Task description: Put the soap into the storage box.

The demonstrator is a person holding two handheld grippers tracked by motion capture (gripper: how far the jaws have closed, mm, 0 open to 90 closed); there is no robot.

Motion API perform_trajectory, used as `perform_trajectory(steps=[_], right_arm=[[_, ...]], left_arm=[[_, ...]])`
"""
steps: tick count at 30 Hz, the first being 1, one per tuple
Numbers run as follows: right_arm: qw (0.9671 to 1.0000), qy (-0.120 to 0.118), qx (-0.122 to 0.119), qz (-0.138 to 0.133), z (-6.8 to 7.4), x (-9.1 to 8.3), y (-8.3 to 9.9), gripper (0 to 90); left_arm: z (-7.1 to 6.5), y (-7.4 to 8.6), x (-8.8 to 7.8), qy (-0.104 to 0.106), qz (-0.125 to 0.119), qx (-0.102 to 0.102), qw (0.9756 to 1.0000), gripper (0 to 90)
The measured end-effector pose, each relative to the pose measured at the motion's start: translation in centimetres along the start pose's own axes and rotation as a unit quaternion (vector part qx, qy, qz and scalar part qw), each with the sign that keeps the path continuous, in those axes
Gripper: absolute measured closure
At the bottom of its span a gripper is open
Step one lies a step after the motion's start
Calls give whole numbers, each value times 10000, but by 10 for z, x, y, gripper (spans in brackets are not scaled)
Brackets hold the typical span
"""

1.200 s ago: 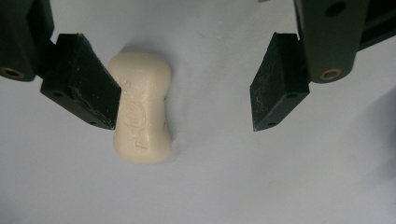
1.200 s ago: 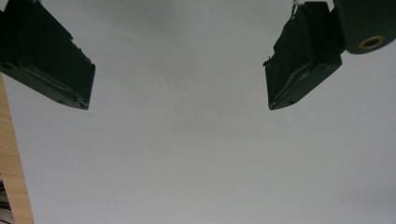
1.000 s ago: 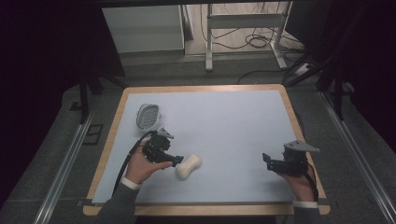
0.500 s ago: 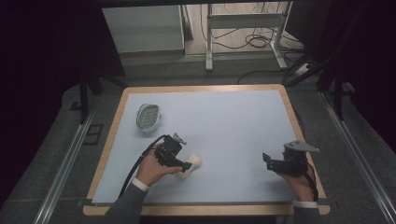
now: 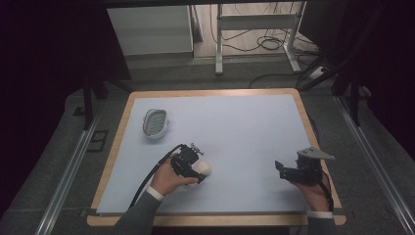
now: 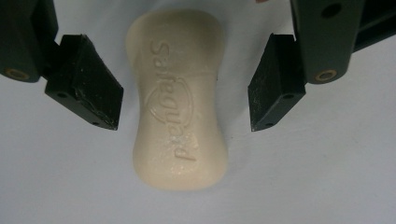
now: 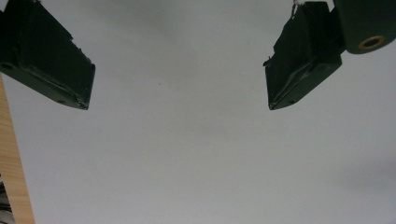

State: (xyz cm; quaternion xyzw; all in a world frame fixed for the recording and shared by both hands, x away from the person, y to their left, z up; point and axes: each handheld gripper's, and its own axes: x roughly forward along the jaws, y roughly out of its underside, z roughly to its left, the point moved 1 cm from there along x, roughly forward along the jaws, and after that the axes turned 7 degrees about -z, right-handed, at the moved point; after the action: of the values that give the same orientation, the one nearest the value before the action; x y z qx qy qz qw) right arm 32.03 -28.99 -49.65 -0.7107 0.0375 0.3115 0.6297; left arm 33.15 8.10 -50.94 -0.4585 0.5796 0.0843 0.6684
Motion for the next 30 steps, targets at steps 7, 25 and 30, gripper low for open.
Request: perform_trajectory(steps=[7, 25, 30], right_arm=[[10000, 28, -2, 10, -1, 0, 0, 81], [9999, 103, 42, -3, -3, -2, 0, 81], [9999, 141, 84, -19, -5, -2, 0, 81]], left_arm=[[-1, 1, 7, -146, 154, 34, 9998, 339], [-1, 3, 4, 24, 138, 155, 9998, 497], [8, 1, -7, 169, -49, 49, 9998, 497]])
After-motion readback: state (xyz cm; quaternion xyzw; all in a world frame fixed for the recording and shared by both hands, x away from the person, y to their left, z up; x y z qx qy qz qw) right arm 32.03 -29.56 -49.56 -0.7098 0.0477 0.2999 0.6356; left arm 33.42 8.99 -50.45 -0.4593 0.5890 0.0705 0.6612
